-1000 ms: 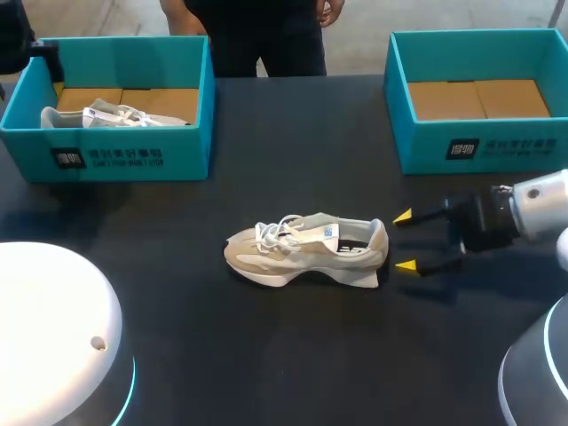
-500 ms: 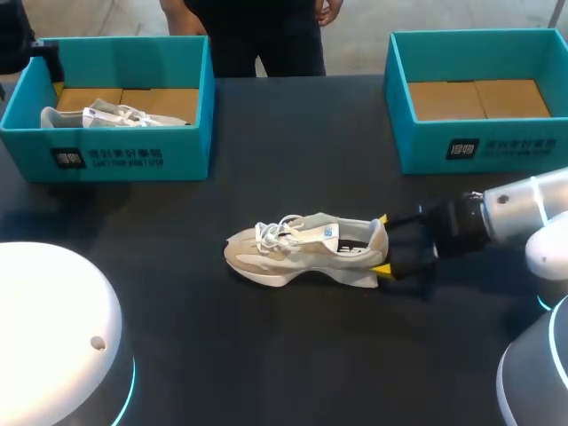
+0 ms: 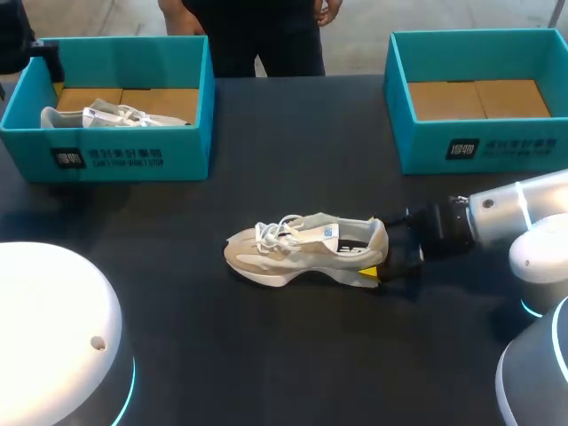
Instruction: Take the shoe out of the shoebox, open the shoe tongue, remove and reinsert the insole, then place the shoe into the shoebox
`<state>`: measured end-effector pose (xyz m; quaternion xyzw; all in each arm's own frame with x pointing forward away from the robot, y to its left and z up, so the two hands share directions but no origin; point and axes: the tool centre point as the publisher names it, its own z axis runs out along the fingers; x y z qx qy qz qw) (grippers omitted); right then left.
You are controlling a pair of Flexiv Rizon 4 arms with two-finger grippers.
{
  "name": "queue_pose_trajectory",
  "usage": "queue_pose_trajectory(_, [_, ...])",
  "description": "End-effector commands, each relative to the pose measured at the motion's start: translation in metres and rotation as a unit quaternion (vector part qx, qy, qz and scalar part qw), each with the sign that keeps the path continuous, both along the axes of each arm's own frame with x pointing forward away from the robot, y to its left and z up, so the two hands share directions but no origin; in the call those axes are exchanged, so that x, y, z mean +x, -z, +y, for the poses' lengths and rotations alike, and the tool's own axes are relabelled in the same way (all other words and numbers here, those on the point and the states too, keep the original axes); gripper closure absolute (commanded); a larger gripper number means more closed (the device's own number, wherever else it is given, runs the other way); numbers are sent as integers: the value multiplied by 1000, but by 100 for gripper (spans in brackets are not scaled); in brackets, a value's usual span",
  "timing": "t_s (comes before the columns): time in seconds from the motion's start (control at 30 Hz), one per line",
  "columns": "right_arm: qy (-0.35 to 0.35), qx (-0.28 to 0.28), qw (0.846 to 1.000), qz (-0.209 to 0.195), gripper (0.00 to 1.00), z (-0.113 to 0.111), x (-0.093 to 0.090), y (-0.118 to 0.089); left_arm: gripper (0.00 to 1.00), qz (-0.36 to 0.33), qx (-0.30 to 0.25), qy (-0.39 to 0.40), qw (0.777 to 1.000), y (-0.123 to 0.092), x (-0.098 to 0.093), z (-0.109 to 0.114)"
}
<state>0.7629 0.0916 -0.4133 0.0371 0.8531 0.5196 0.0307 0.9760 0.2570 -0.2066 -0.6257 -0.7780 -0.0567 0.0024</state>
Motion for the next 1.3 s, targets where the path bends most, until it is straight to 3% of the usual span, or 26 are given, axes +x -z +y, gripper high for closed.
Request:
queue_pose_trajectory(0.03, [-1,1,1000,1,0,4,3,6,0,-1,1,0,1000,0,-1,0])
queue_pose_trajectory(0.47, [-4,4,1000,9,0,7,-1,14,0,-1,1,0,1000,0,-1,0])
queue_pose_trajectory(0.53, [-4,2,1000,10,50,7,-1,14,0,-1,1,0,1000,0,-1,0])
queue_pose_trajectory(0.57, [-4,1,1000,10,53,7,-1,14,0,-1,1,0,1000,0,-1,0])
queue_pose_trajectory(0.67, [-4,-1,1000,11,76,5,-1,14,0,-1,1,0,1000,0,-1,0])
queue_pose_trajectory(0.73, [-6,-5,1000,11,100,4,-1,13,0,-1,1,0,1000,0,-1,0])
queue_pose_trajectory(1.0, [-11,-16,1000,5,100,-7,3,5,0,-1,1,0,1000,0,-1,0])
queue_pose_trajectory(1.3, [-29,-16,999,14,100,-9,6,11,0,-1,1,0,1000,0,-1,0])
